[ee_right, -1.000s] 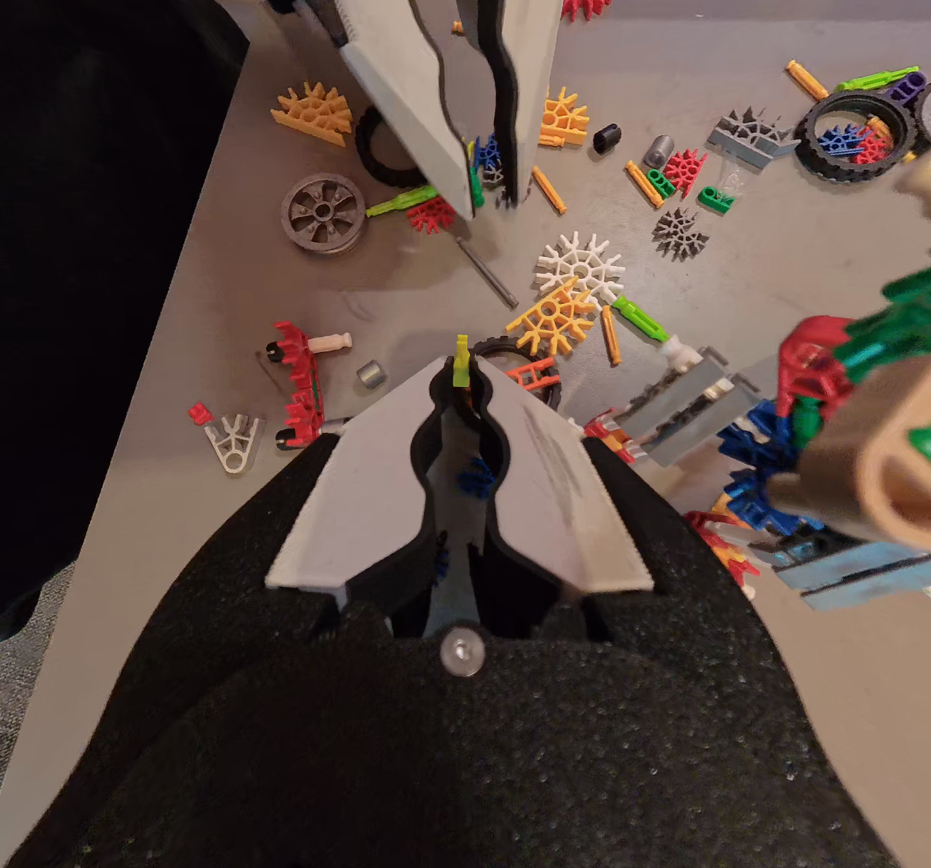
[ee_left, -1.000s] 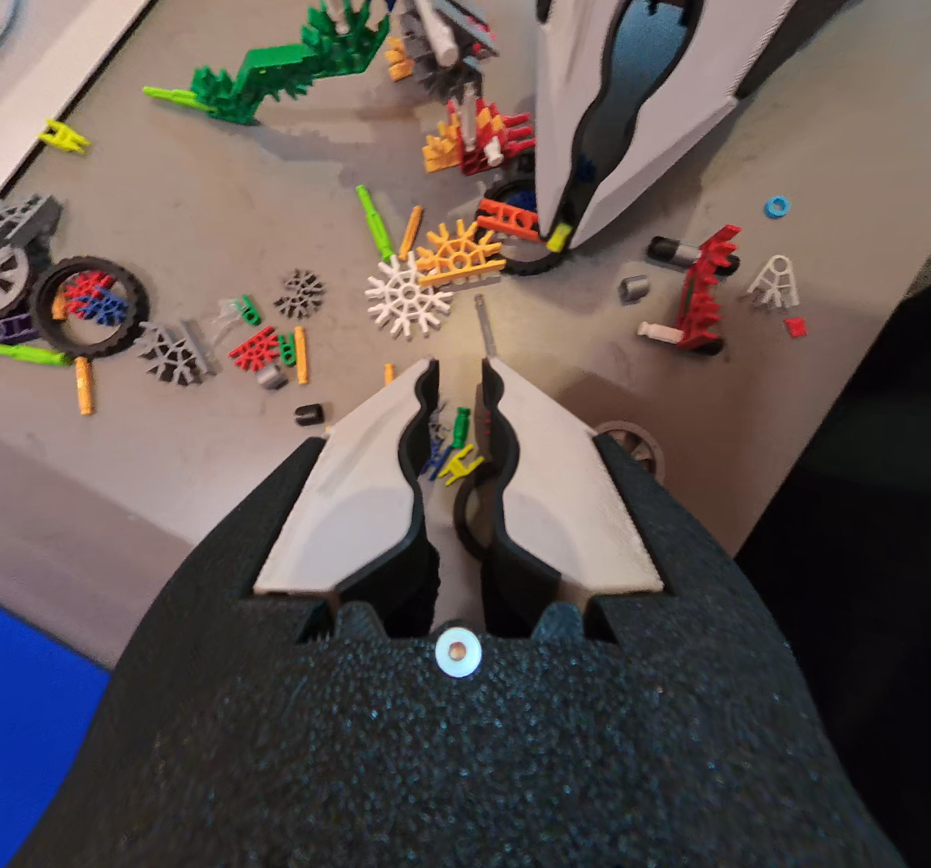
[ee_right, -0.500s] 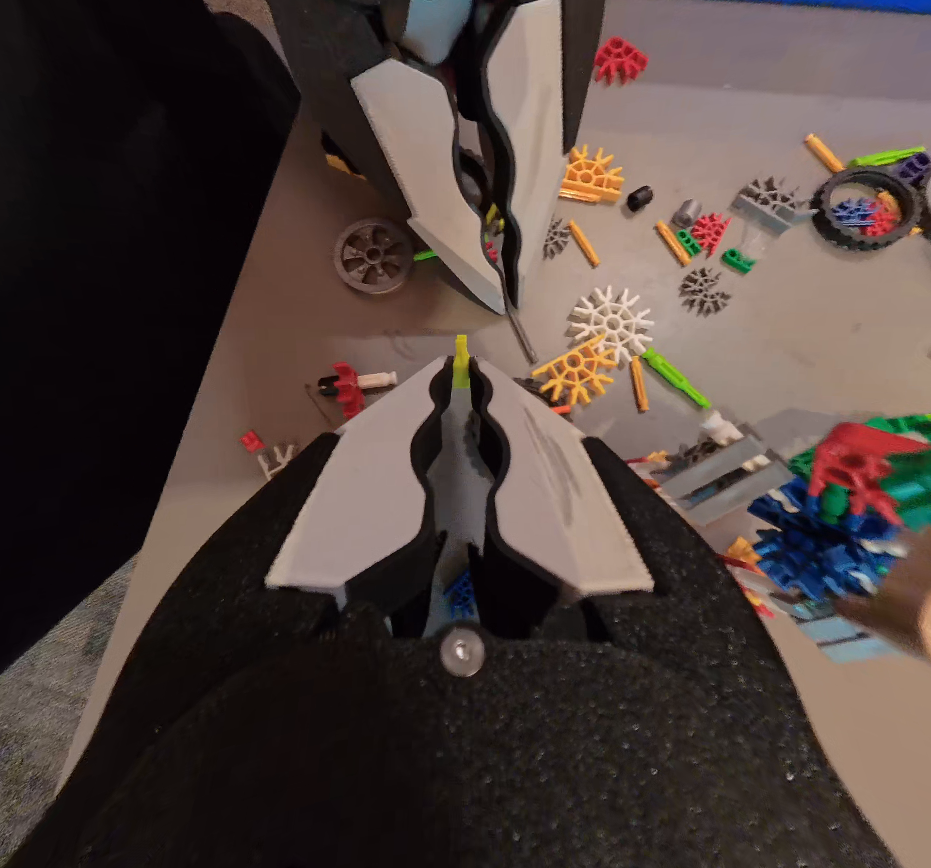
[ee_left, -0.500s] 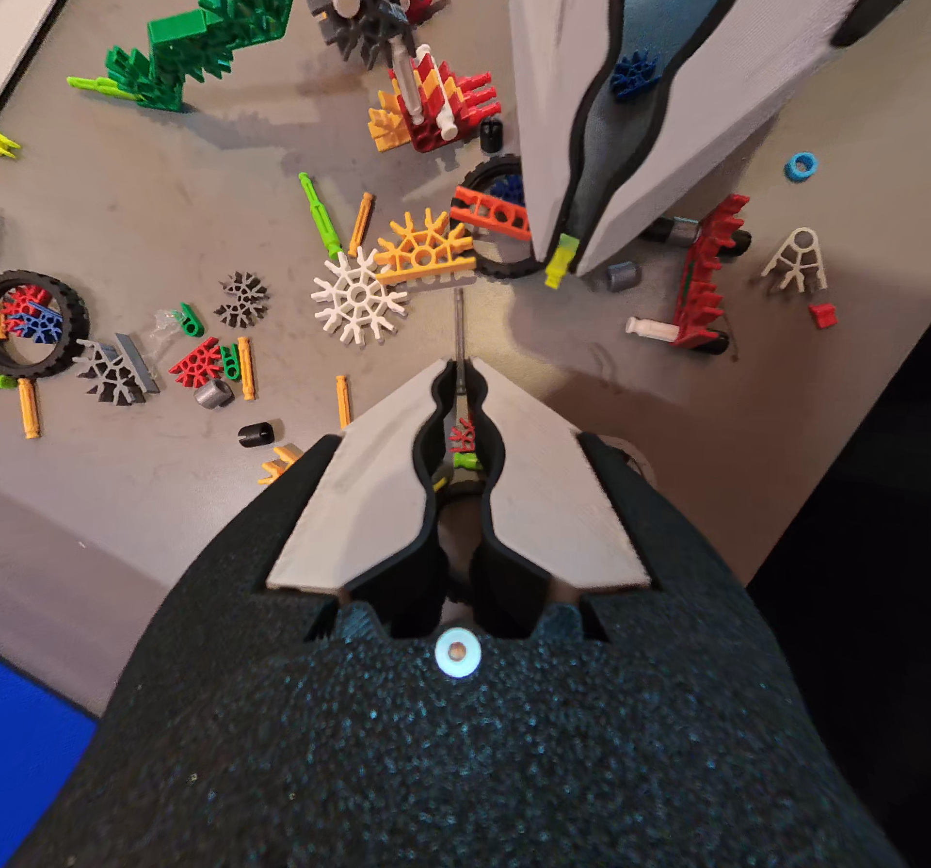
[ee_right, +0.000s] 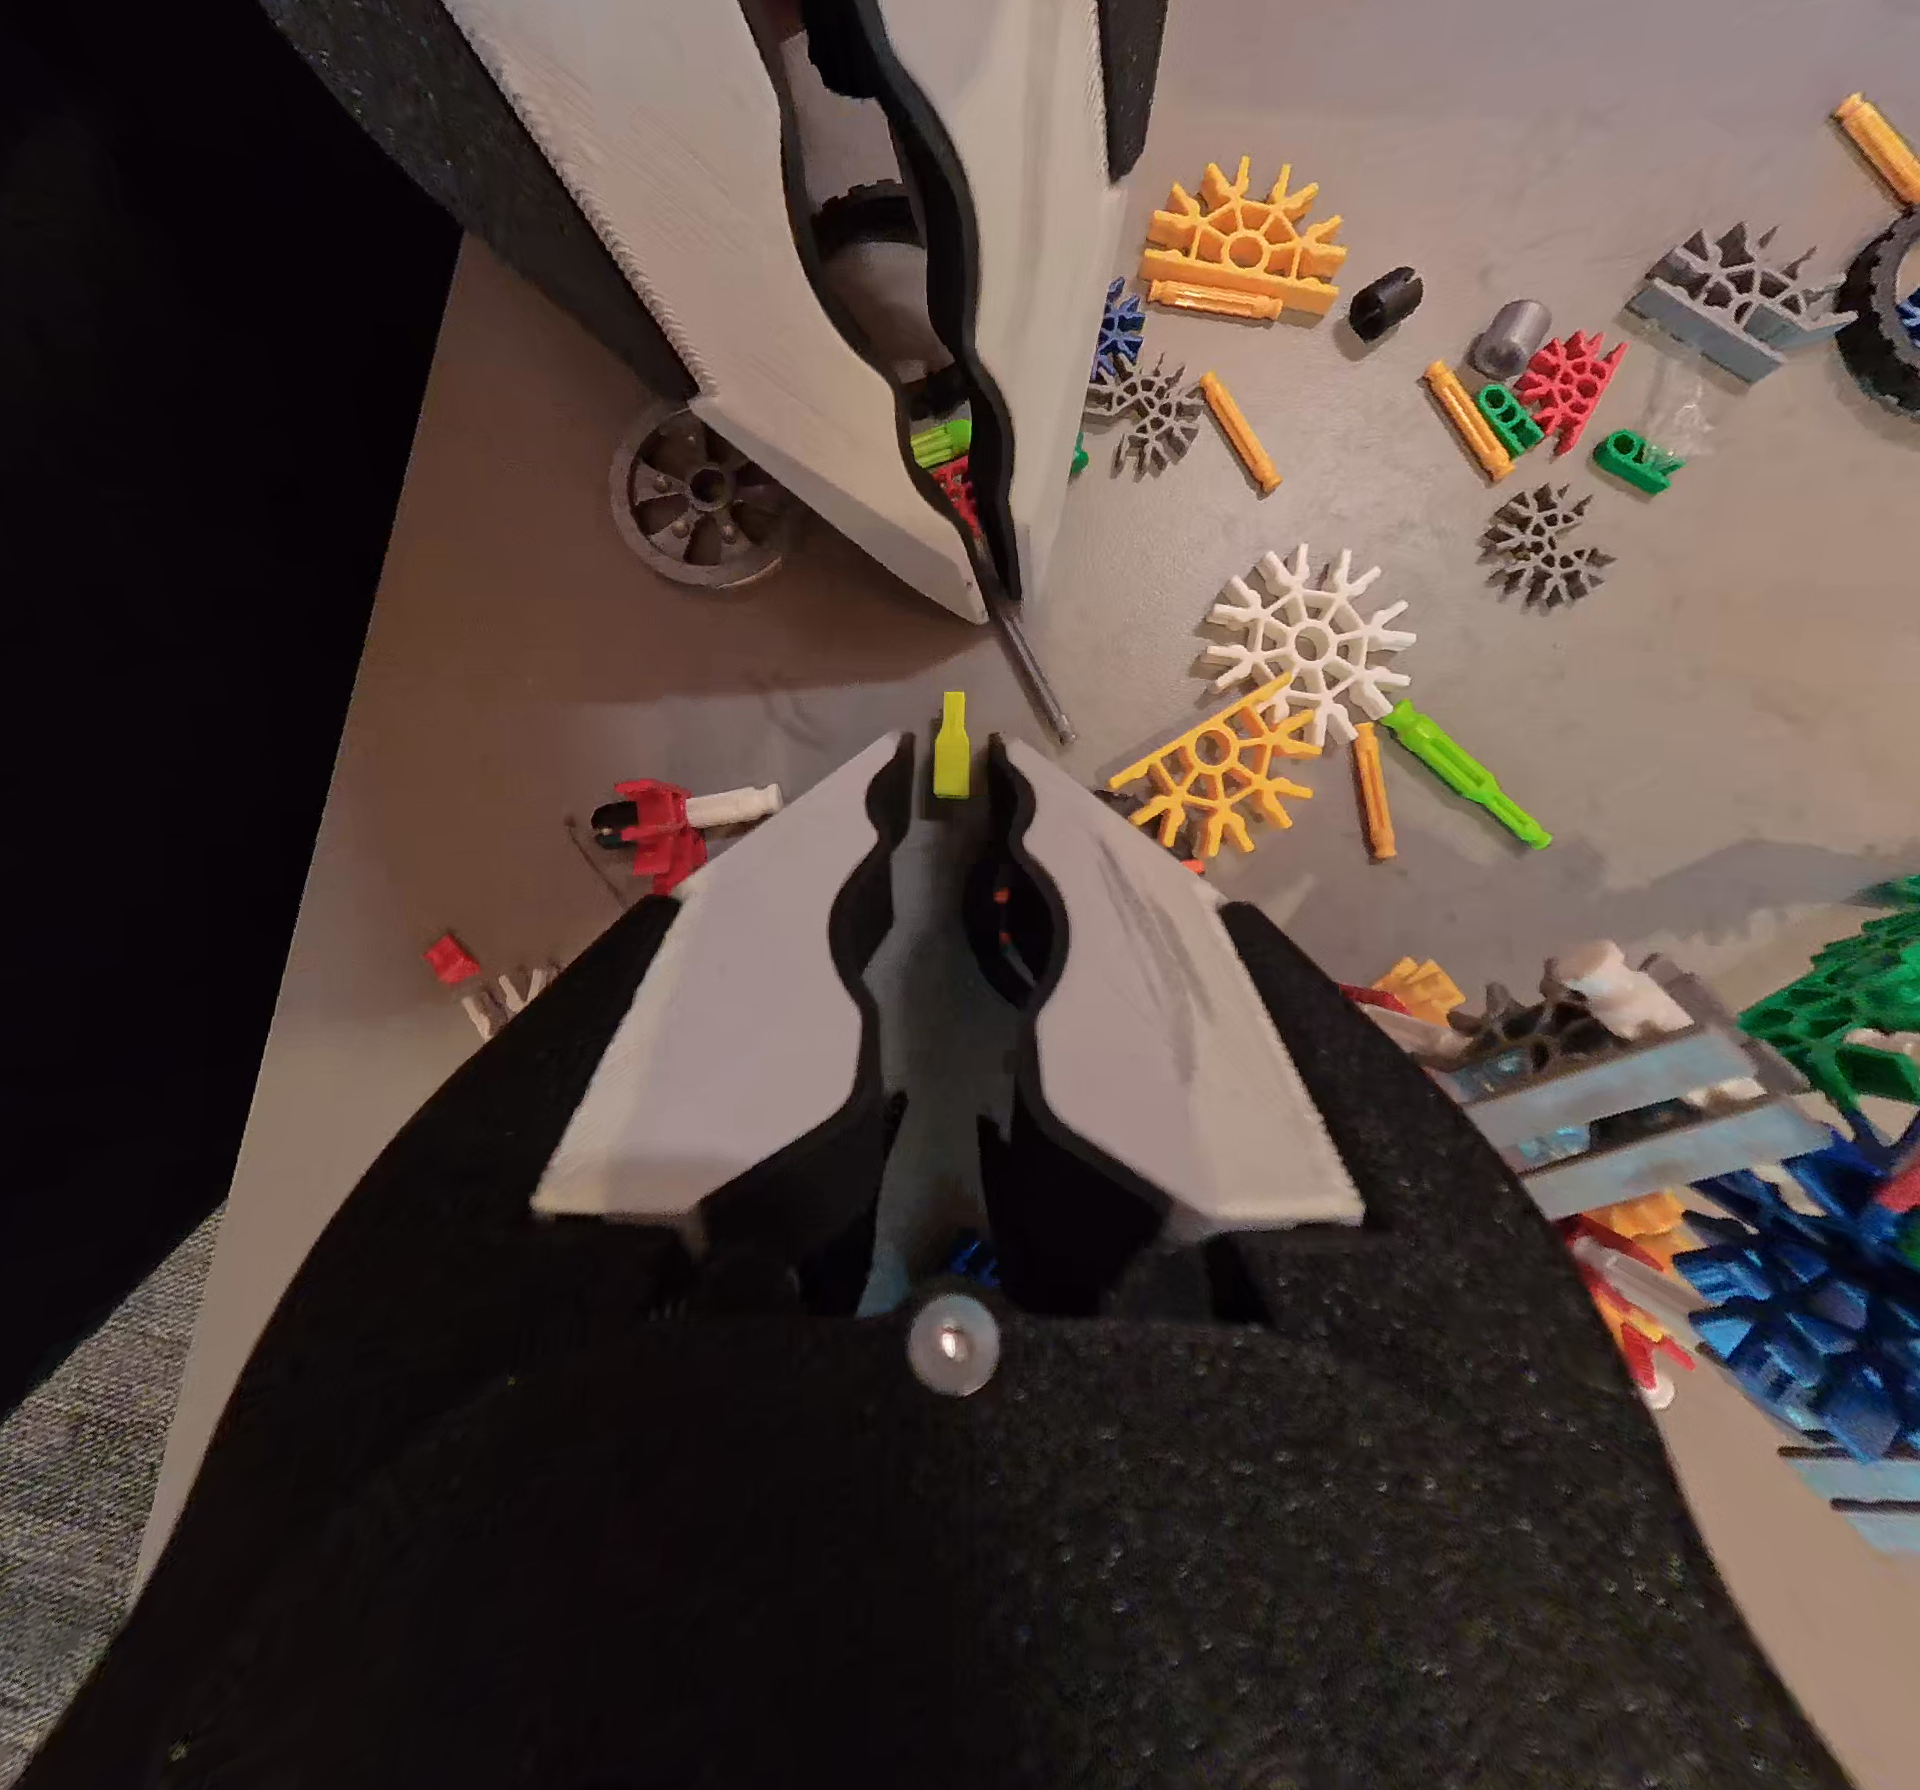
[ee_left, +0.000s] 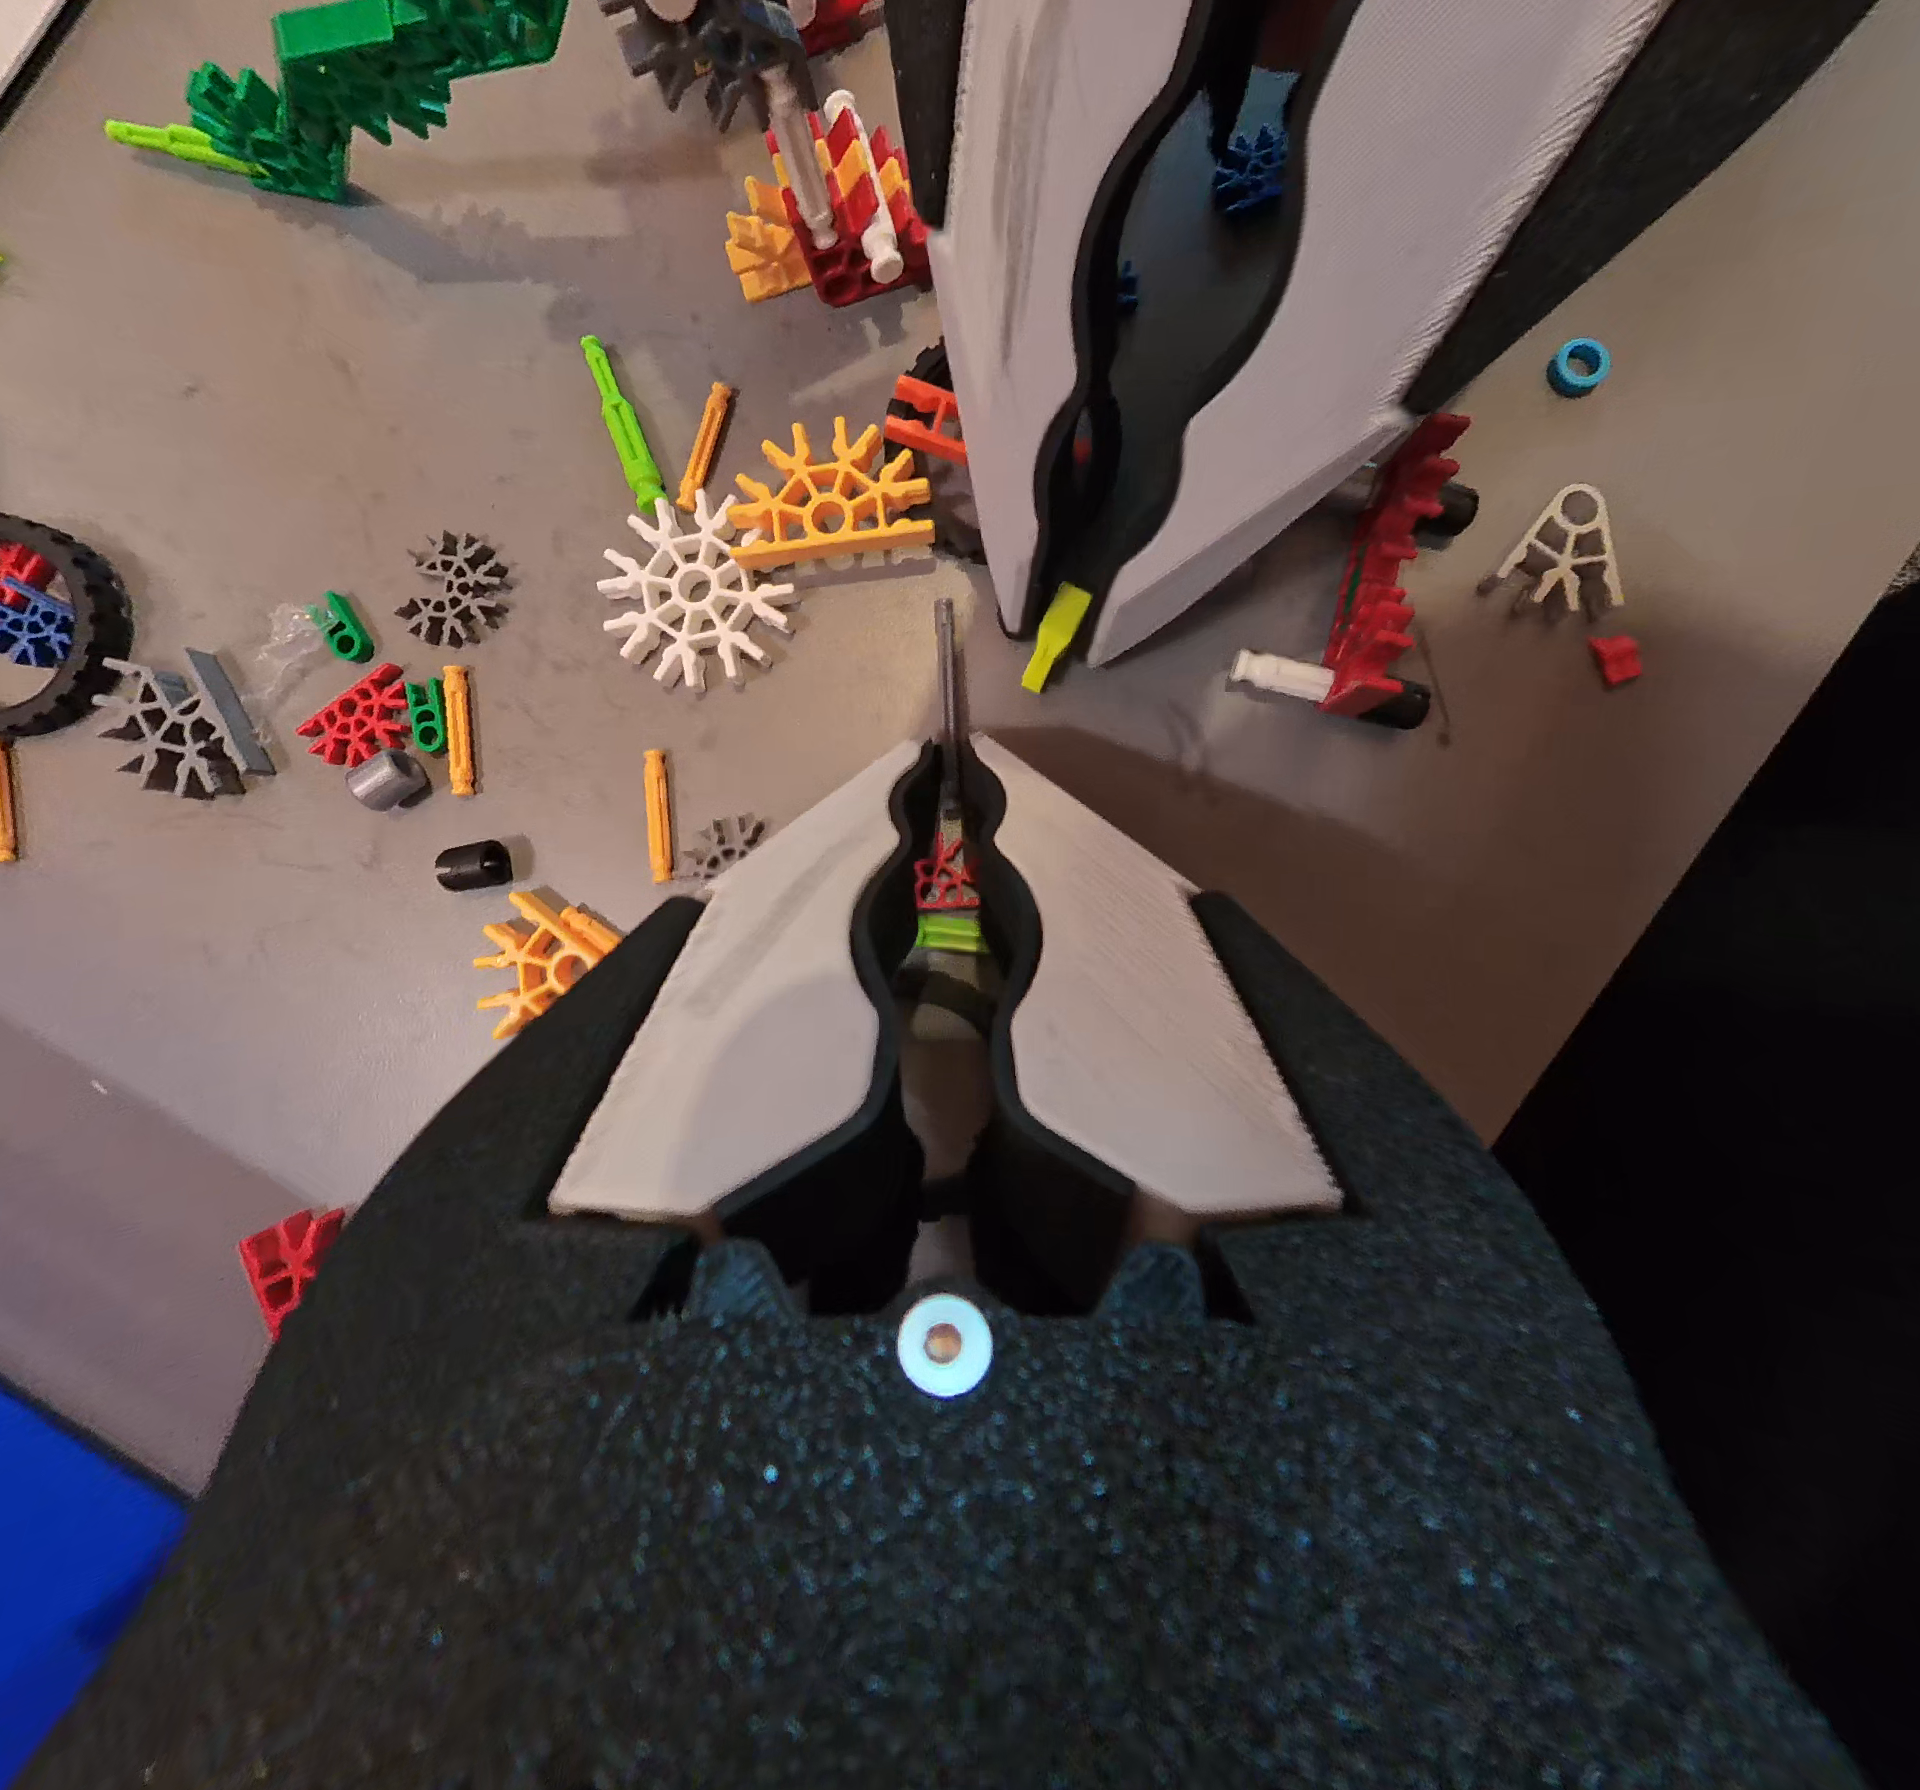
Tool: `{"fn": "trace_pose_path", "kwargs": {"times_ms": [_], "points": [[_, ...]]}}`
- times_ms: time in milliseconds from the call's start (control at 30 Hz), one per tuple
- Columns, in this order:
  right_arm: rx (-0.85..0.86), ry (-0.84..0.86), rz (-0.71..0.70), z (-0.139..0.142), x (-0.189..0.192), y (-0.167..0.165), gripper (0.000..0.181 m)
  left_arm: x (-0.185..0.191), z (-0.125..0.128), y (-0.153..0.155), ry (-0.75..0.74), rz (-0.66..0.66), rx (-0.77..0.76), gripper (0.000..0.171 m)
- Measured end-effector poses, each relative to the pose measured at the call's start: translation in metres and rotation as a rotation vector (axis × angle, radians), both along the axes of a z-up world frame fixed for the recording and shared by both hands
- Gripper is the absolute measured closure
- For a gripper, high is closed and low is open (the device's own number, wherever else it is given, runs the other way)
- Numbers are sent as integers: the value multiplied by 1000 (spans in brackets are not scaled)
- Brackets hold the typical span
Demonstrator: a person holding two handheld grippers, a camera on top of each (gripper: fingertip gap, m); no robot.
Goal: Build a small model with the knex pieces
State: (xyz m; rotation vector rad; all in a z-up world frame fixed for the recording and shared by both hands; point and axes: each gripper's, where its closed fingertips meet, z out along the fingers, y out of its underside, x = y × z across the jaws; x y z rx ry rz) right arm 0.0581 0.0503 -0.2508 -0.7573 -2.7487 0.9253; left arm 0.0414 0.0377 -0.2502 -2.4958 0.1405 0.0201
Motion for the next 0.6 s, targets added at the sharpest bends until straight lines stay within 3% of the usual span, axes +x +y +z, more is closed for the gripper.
{"fn": "trace_pose_path", "kwargs": {"times_ms": [367, 600], "points": [[5, 5, 32, -1, 3, 0, 175, 1, -2, -5, -2, 8, -15, 167], [-4, -4, -19, 0, -1, 0, 176, 3, -1, -4, 6, 22, -5, 171]]}}
